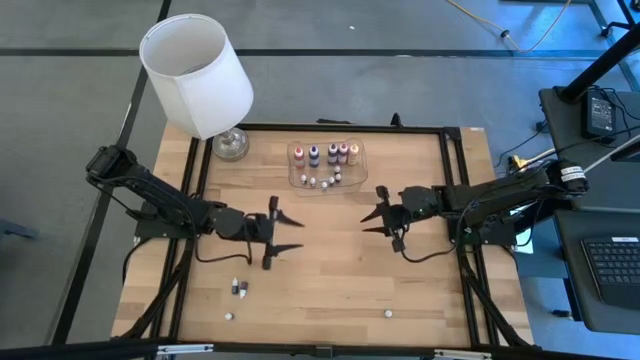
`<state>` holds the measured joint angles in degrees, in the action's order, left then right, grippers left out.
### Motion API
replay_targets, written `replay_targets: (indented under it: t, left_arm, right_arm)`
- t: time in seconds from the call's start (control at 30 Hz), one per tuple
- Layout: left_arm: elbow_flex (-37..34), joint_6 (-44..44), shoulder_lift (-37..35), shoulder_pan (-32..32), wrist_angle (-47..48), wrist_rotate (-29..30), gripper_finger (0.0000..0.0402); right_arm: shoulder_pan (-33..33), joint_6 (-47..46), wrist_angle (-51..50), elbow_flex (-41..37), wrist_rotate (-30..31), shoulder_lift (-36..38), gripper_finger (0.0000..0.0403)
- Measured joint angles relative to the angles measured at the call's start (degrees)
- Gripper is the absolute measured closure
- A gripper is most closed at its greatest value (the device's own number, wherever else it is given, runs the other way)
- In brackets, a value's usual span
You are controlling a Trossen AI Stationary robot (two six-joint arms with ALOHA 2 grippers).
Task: Pick & Place food coloring
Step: Put the small green food coloring bottle into the transparent bin
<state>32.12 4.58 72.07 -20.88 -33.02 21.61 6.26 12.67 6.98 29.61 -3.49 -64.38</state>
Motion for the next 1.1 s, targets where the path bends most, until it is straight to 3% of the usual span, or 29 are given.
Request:
replay_targets:
  t: [0.1, 0.2, 0.33, 0.43, 0.73, 0.87, 1.1]
  left_arm:
    - [1.91, -3.37, 0.00, 0.02, 4.85, 1.36, 0.0162]
    - [8.76, -10.75, 0.00, -1.17, 22.00, -3.33, 0.0160]
    - [20.13, -33.43, 0.86, -2.80, 50.51, -6.81, 0.0162]
    - [25.69, -47.35, 2.48, -5.77, 63.94, -5.23, 0.0161]
    - [32.25, -82.50, 12.04, -16.91, 76.04, -7.08, 0.0161]
    - [35.16, -98.65, 18.28, -20.91, 82.16, -11.85, 0.0160]
    - [40.35, -116.07, 27.04, -27.63, 85.79, -14.81, 0.0160]
  right_arm:
    - [0.00, -0.15, -0.15, 0.00, -0.02, 0.00, 0.0285]
    - [-0.02, -0.17, -1.00, 0.00, -0.02, 0.00, 0.0285]
    - [-0.02, -0.17, -1.68, 0.00, -0.04, 0.00, 0.0285]
    - [-0.02, -0.54, -2.04, 0.00, -0.04, 0.00, 0.0285]
    - [-0.02, -4.72, -4.04, 0.00, -0.09, 0.00, 0.0285]
    - [-0.02, -4.96, -4.17, 0.00, -0.11, 0.00, 0.0285]
    - [-0.04, -6.87, -4.18, 0.00, -0.17, 0.00, 0.0285]
